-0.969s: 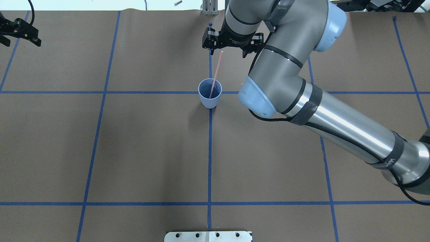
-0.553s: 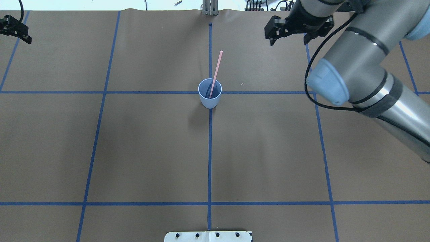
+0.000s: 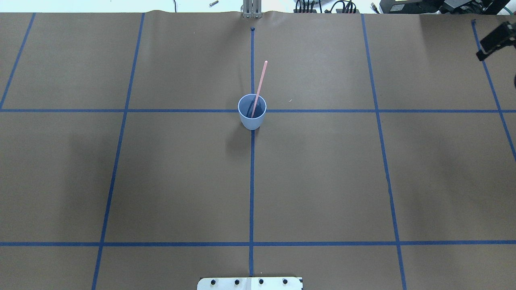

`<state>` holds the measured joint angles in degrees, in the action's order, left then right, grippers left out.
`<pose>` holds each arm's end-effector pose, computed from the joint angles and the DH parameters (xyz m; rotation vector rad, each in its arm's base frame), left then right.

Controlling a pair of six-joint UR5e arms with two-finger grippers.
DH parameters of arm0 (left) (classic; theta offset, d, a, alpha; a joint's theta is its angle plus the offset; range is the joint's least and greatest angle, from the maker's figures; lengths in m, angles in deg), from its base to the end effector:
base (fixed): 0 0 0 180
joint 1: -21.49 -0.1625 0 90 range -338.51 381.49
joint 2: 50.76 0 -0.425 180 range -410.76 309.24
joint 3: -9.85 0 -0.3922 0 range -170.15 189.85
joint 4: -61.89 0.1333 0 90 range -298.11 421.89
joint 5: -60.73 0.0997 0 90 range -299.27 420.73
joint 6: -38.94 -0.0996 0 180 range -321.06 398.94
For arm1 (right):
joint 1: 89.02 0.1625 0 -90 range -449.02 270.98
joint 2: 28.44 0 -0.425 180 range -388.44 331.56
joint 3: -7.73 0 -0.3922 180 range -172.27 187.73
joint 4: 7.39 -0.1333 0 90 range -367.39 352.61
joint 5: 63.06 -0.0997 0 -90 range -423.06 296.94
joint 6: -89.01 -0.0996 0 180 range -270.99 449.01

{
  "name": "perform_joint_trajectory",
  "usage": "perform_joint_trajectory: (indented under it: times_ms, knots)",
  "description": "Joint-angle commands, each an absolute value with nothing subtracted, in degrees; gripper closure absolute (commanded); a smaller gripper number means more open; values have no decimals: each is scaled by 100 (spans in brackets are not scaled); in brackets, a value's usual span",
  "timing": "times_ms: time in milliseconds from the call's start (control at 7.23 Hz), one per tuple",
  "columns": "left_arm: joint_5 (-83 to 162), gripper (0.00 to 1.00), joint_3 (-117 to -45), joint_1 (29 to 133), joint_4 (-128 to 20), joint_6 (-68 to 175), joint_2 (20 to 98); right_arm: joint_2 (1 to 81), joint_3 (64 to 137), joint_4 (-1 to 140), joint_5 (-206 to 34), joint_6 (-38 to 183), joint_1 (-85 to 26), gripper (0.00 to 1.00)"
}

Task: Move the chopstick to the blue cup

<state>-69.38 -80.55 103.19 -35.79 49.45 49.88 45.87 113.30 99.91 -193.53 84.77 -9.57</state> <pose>0.0156 -0.5862 0.5452 0.1956 0.7353 0.0777 -0.0360 -0.5682 0.4176 0.1412 -0.7279 -0.1911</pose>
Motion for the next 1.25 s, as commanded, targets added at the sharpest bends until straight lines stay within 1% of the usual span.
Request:
perform_joint_trajectory:
  times_ms: [0,277,415,553,830,1107]
  knots:
    - [-6952,2,-7719,10638,-3584,4307,4706,5572,11144,9966,-19272,8892,-386,0]
    - [-6900,2,-7515,10648,-3593,4263,4628,5908,11013,9747,-19235,8962,-386,0]
    - [-6882,2,-7279,10691,-3767,4263,4358,6136,10925,9381,-19244,8953,-377,0]
    - [-6890,2,-7155,10822,-3969,4298,4338,6495,10872,8812,-19261,8927,-360,0]
    - [-6952,2,-7163,11043,-3971,4272,4250,6596,10469,8656,-19646,8944,-97,0]
    - [-7345,2,-7704,11131,-3701,4438,4091,6605,10389,8656,-19675,8953,35,0]
